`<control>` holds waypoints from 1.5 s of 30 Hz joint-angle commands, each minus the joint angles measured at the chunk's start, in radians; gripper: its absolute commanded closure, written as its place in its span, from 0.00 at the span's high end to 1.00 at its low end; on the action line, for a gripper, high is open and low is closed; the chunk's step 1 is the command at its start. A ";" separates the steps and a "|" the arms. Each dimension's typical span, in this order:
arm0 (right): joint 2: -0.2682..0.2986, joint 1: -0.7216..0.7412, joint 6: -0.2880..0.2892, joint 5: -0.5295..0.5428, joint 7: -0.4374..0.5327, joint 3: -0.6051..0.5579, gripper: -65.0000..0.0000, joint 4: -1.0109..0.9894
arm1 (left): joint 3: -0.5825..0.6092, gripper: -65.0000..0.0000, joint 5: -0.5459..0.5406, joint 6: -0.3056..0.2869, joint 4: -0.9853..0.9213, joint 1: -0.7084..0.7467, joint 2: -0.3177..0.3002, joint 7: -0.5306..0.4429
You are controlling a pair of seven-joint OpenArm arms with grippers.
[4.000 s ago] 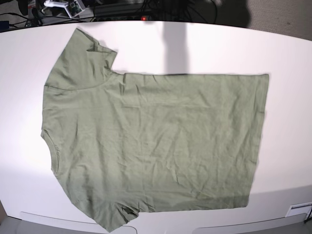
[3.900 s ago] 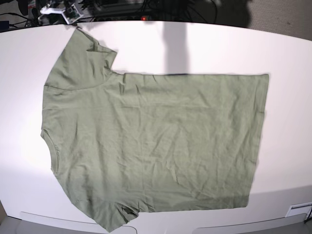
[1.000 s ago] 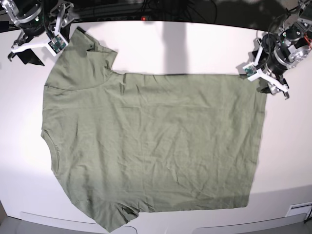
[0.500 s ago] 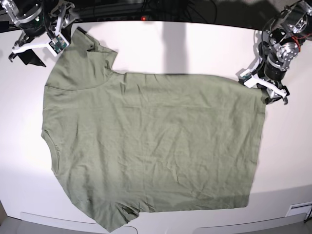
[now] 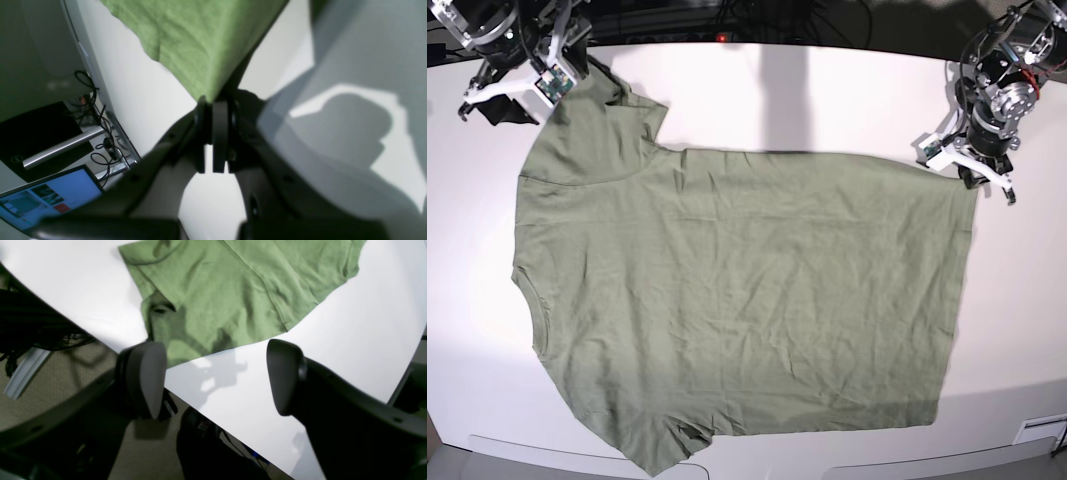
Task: Fold the T-shirt properly
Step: 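Grasp the shoulder corners with both grippers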
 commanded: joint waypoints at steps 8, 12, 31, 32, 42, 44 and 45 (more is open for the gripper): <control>0.000 -0.005 0.059 -0.002 0.029 0.006 0.72 -0.014 | 0.023 0.00 -0.105 -0.157 -0.040 0.045 -0.003 0.056; -0.001 -0.002 0.059 -0.020 0.130 0.006 0.72 -0.099 | 0.023 0.00 -0.105 -0.157 -0.039 0.045 -0.003 0.056; -0.001 0.338 0.082 -0.138 0.116 -0.427 0.72 -0.332 | 0.023 0.00 -0.105 -0.156 -0.036 0.045 -0.003 0.056; -0.001 0.348 0.080 -0.138 0.105 -0.439 0.72 -0.332 | 0.023 0.00 -0.105 -0.156 -0.036 0.045 -0.003 0.056; 0.000 0.357 0.080 -0.138 -0.011 -0.447 0.72 -0.378 | 0.023 0.00 -0.105 -0.157 -0.036 0.045 -0.003 0.056; 0.000 0.357 0.080 -0.138 -0.057 -0.447 0.72 -0.388 | 0.023 0.00 -0.105 -0.157 -0.036 0.045 -0.003 0.056; 0.003 0.357 0.081 -0.138 -0.069 -0.447 0.72 -0.392 | 0.023 0.00 -0.105 -0.156 -0.036 0.045 -0.003 0.056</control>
